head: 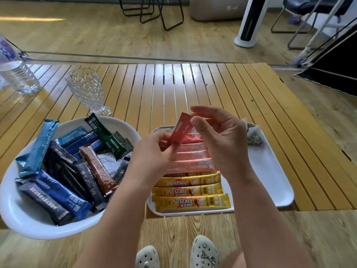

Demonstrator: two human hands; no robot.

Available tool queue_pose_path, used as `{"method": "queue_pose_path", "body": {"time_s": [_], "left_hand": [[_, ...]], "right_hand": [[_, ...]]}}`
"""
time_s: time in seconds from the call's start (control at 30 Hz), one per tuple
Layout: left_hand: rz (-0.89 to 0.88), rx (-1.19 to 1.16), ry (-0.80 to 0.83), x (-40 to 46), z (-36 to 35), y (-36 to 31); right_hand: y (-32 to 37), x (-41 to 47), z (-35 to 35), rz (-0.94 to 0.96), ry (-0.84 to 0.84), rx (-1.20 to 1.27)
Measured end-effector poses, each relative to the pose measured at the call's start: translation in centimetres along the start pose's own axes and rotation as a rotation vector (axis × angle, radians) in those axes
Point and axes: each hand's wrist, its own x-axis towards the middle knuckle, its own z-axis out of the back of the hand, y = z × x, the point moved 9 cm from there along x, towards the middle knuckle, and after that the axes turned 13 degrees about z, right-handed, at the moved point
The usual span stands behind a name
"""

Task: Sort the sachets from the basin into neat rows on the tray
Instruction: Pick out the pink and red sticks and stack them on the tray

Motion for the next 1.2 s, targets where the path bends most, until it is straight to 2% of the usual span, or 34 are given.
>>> {"method": "queue_pose_path", "body": {"time_s": [0.2,0.3,0.4,0.47,0.57,0.63,0.8,0.97,1.2], "left_hand": [[-0.077,0.152,-0.05,0.1,0.9,-0.7],[-0.138,0.204,-0.072,0.2,1.3,-1.1],[-0.151,0.149,-0.03,0.5,1.5,-1.2],[-0.135,0.064,0.022,0.6,1.6,-1.0],[-0.052,-0.011,0.042,1.0,1.6,0.1],[-0.003,0.011,0.0,1.3,1.7,0.8],[0.035,0.134,-0.123,1.7,2.2,1.7],[0.028,0.166,-0.165,1.6,2.4,1.7],[-0.005,0.165,-0.232,1.2,4.1,1.3]], "right_hand": [[-0.8,-0.1,0.6,-0.038,0.008,-0.147],[-1.8,-0.3,1.4,-0.106,-0.064,-0.164],[-3.3,-0.9,2.9,-0.245,-0.2,-0.094],[-4.6,-1.5,3.6,-0.355,-0.233,-0.061],[-6.1,-2.4,3.6,-0.496,-0.151,-0.073],[-6.5,-2.8,3.8,-0.532,-0.067,-0.171],[-7.6,-3.3,5.0,-0.565,-0.006,-0.415],[-7.9,-3.5,5.1,-0.58,0.036,-0.574],[-6.4,-2.6,5.4,-0.479,-0.034,-0.589]]}}
